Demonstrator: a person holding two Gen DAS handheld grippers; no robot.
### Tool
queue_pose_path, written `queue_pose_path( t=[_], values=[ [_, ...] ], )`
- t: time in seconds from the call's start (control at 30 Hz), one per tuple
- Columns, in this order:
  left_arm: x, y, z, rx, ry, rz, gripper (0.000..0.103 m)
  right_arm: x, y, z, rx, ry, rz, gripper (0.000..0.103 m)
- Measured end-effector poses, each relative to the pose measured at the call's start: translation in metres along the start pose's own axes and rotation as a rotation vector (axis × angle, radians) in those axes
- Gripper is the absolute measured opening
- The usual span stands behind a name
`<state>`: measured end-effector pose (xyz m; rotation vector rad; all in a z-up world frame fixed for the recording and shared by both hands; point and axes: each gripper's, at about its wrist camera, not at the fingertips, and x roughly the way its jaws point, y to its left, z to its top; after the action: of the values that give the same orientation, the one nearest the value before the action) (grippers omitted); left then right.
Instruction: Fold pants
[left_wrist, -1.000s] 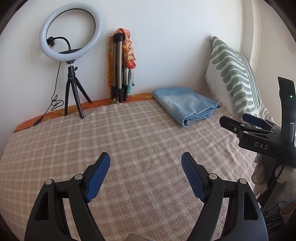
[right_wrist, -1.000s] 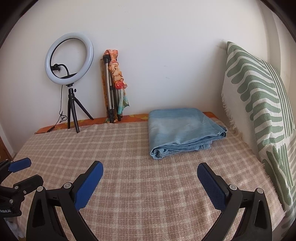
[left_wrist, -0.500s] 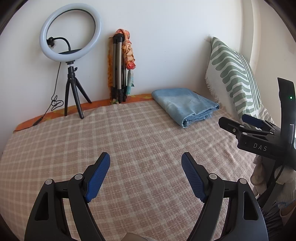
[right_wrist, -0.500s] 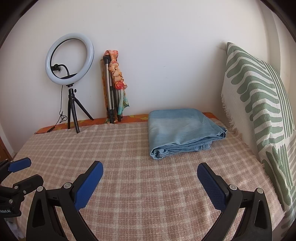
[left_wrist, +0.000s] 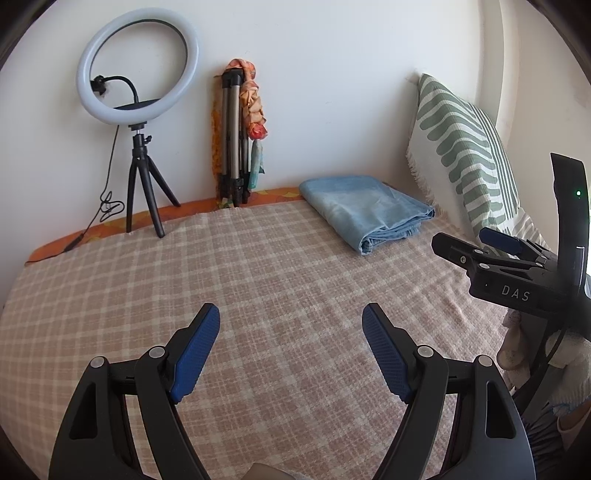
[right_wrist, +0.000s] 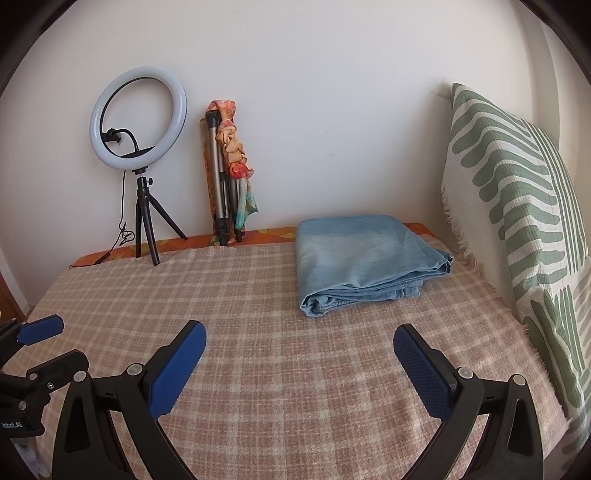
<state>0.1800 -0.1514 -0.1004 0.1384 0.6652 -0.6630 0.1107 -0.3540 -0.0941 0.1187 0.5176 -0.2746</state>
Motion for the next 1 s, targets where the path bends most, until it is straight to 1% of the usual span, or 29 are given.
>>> queue_pose_path(
  t=[0.53, 1.0],
  values=[
    [-0.0011, 0.0, 0.0003, 0.0, -0.003, 0.002, 0.08, -0.0001, 0.0003, -0.0003, 0.001, -0.001, 0.002, 0.103],
    [-0.0031, 0.0002, 0.0002, -0.002, -0.004, 0.024, 0.079, -0.0006, 0.0011, -0.0015, 0.001, 0.0, 0.003, 0.103]
  ],
)
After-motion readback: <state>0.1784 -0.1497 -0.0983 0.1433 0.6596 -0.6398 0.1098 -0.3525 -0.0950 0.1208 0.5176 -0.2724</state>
